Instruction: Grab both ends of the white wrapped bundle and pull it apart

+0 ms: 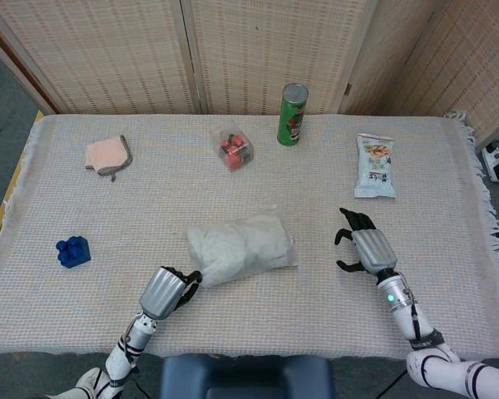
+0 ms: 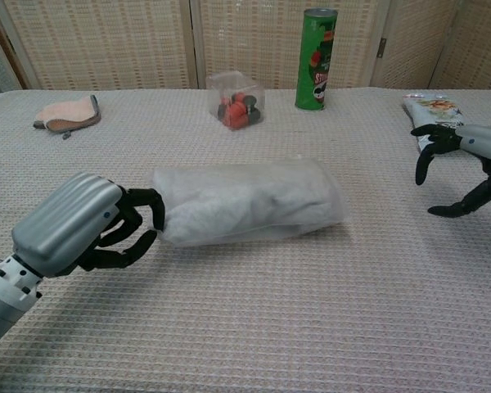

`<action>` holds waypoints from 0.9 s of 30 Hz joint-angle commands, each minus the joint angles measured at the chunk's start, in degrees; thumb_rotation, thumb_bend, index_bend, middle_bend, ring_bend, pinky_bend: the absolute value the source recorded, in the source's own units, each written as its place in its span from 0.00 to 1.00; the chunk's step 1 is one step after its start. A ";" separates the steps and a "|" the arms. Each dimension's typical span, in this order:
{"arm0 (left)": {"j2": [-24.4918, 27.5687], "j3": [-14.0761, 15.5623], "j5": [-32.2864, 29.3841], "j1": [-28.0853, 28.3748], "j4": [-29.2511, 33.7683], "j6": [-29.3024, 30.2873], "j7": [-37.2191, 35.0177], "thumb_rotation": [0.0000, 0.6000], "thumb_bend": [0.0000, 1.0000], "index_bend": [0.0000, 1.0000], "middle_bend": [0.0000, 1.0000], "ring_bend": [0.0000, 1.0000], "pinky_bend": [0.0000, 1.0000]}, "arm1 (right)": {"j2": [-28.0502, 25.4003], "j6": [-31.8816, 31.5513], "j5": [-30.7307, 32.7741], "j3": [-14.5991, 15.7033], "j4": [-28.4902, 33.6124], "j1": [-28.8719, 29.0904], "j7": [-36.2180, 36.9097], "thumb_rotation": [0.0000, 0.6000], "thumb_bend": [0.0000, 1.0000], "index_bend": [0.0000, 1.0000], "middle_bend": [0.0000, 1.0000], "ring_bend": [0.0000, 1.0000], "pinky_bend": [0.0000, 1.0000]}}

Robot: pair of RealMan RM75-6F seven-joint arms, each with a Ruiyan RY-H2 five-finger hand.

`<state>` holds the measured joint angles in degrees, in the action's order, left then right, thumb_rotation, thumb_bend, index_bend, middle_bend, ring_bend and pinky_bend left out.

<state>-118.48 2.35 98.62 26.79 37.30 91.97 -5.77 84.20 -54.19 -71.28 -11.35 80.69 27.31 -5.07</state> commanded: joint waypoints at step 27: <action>1.61 -0.89 -0.14 1.02 0.42 -0.39 -0.88 1.00 0.55 0.73 1.00 1.00 1.00 | 15.25 7.28 13.02 -6.07 -11.61 11.85 0.90 1.00 0.25 0.47 0.00 0.00 0.00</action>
<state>-116.88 1.45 98.47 27.82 37.72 91.58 -6.65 99.29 -47.04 -58.42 -17.34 69.25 39.00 -4.19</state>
